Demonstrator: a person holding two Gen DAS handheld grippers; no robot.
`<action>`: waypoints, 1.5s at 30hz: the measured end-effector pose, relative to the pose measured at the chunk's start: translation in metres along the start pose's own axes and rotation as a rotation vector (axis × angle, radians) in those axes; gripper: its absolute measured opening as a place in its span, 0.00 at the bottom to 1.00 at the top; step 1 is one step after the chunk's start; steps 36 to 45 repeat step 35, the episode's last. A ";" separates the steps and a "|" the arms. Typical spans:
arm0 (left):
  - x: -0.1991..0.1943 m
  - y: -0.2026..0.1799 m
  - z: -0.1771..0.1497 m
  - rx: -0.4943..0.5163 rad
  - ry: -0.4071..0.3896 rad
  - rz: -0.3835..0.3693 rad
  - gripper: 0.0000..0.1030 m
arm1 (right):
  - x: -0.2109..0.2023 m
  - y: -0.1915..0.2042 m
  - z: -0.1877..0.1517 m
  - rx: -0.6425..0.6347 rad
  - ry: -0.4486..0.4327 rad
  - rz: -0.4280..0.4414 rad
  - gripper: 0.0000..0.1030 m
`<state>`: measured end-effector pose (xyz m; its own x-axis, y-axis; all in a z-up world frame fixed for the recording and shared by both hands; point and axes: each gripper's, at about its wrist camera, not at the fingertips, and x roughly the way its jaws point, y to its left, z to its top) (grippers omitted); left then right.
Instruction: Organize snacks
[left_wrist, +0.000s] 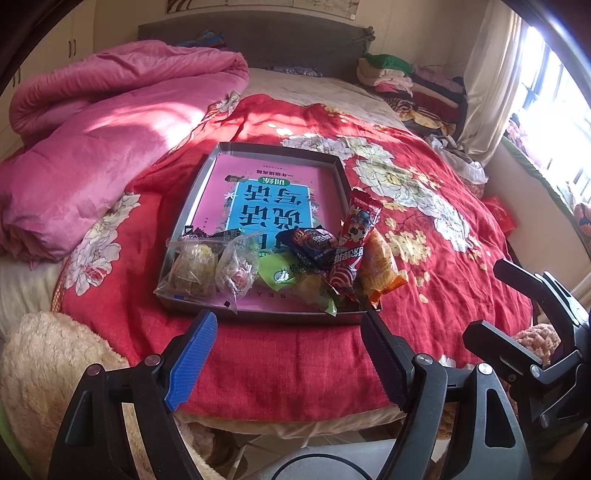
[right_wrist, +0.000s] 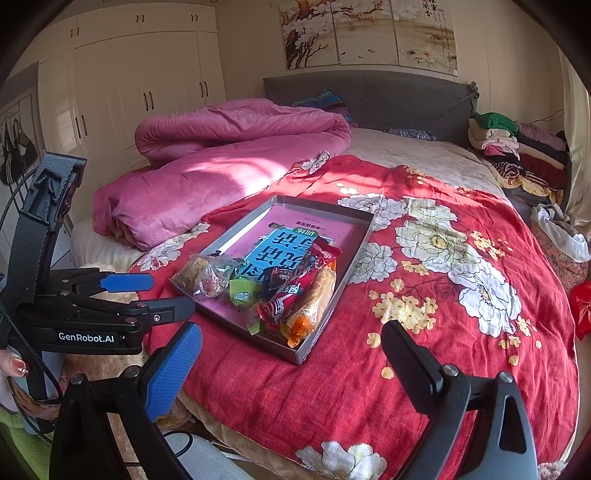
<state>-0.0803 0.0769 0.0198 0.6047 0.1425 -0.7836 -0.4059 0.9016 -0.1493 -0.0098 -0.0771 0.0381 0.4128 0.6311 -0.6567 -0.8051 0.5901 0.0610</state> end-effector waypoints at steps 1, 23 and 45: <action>0.000 0.000 0.000 0.000 0.000 0.001 0.79 | 0.000 0.000 0.000 0.001 0.001 0.000 0.95; 0.000 0.000 0.000 0.000 -0.004 0.023 0.79 | 0.001 -0.003 -0.001 0.011 0.003 -0.018 0.95; 0.000 0.013 0.011 -0.054 -0.028 -0.017 0.79 | 0.002 -0.016 -0.001 0.041 -0.007 -0.042 0.95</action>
